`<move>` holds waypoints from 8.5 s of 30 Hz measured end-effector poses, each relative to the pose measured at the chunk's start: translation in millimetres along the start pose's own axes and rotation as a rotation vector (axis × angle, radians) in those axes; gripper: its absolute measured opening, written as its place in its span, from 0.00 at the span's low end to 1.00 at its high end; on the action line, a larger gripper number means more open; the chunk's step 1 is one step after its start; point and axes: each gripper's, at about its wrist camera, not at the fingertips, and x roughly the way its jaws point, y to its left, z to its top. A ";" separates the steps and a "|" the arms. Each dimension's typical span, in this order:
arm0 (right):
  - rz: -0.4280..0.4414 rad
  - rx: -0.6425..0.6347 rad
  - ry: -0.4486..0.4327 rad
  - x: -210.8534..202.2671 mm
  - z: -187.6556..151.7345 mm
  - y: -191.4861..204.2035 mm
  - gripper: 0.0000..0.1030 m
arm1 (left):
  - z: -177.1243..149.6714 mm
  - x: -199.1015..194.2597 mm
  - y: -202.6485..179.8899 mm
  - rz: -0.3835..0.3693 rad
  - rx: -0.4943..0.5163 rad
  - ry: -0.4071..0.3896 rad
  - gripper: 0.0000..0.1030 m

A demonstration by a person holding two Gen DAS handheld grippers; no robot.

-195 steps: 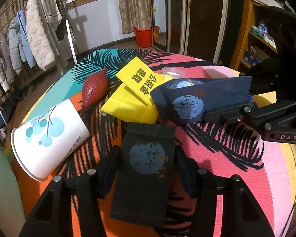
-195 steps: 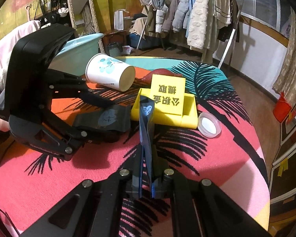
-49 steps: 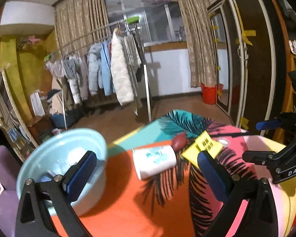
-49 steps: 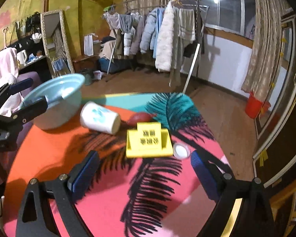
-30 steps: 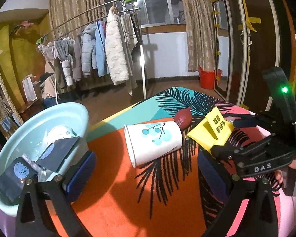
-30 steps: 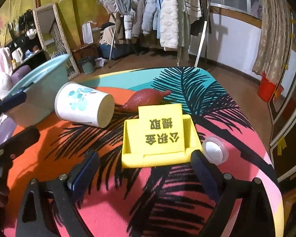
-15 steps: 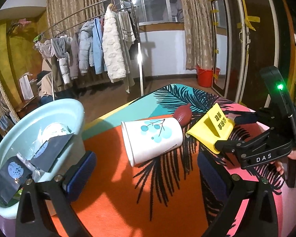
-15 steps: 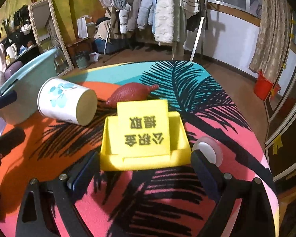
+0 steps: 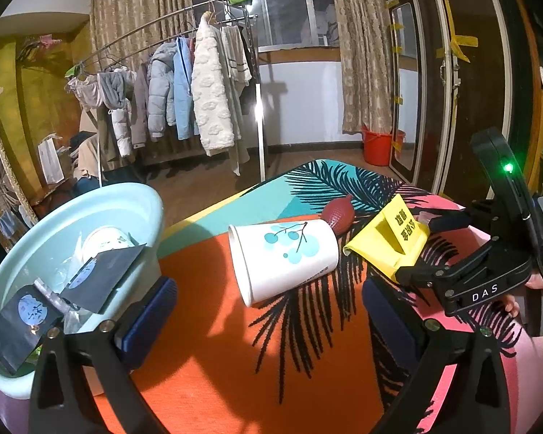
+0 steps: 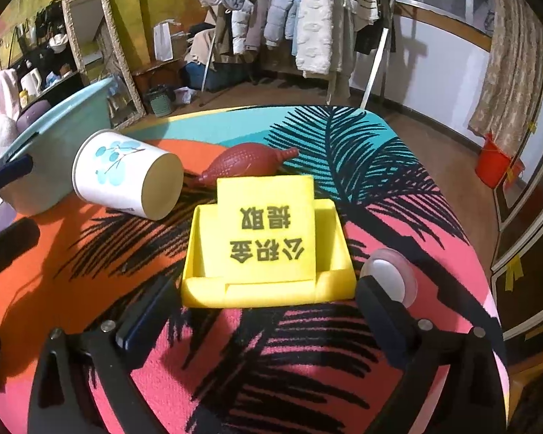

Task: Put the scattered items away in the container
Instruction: 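Close right gripper on the yellow card holder while left grips the white paper cup, then lift the yellow card holder with right gripper while left lifts the white cup, then lower the white cup and yellow card holder into the blue basin, then move both open grippers back toward the red bulb and white lid, then close left gripper on the red rubber bulb while right grips the white lid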

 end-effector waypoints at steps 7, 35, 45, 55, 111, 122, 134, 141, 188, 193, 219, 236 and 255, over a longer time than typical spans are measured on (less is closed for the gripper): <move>0.005 0.029 -0.055 -11.3 7.5 2.0 0.98 | -1.5 0.5 -1.9 -0.002 0.004 0.001 1.00; -0.061 0.076 -0.086 -7.0 20.5 5.2 0.51 | -3.2 -0.6 -0.5 -0.015 -0.011 -0.003 1.00; -0.039 0.072 -0.133 -31.6 5.1 17.7 0.51 | 0.7 27.0 -9.2 -0.011 -0.038 0.089 1.00; 0.027 0.100 -0.182 -41.7 -5.4 11.4 0.51 | 8.6 53.0 -0.8 0.018 -0.111 0.134 1.00; 0.090 0.030 -0.311 -122.3 71.0 83.0 0.51 | 59.5 -66.9 115.8 0.132 -0.184 -0.015 0.82; 0.249 -0.042 -0.264 -72.2 140.2 204.2 0.51 | 25.4 -74.5 214.1 0.226 -0.291 0.011 0.82; 0.257 -0.068 -0.157 4.4 164.0 255.7 0.51 | 2.3 -43.1 242.3 0.234 -0.337 0.074 0.82; 0.221 -0.061 -0.121 27.0 164.9 256.3 0.51 | -2.5 -29.2 247.0 0.247 -0.346 0.109 0.82; -0.096 0.251 -0.172 -92.1 69.7 14.8 0.91 | 63.5 -77.3 109.5 0.127 -0.186 0.016 1.00; -0.138 0.278 -0.151 -103.7 42.2 -20.0 0.91 | 70.8 -60.1 49.0 0.002 -0.141 0.020 1.00; -0.054 0.156 -0.019 -26.9 -14.5 -65.7 0.91 | 56.3 80.3 -63.5 -0.337 0.174 0.096 1.00; -0.029 0.105 0.042 0.2 4.0 -71.5 0.91 | 61.8 139.6 -60.3 -0.459 0.199 0.249 1.00; -0.072 0.073 0.075 13.0 12.1 -70.3 0.58 | 64.5 165.3 -69.3 -0.391 0.233 0.333 0.97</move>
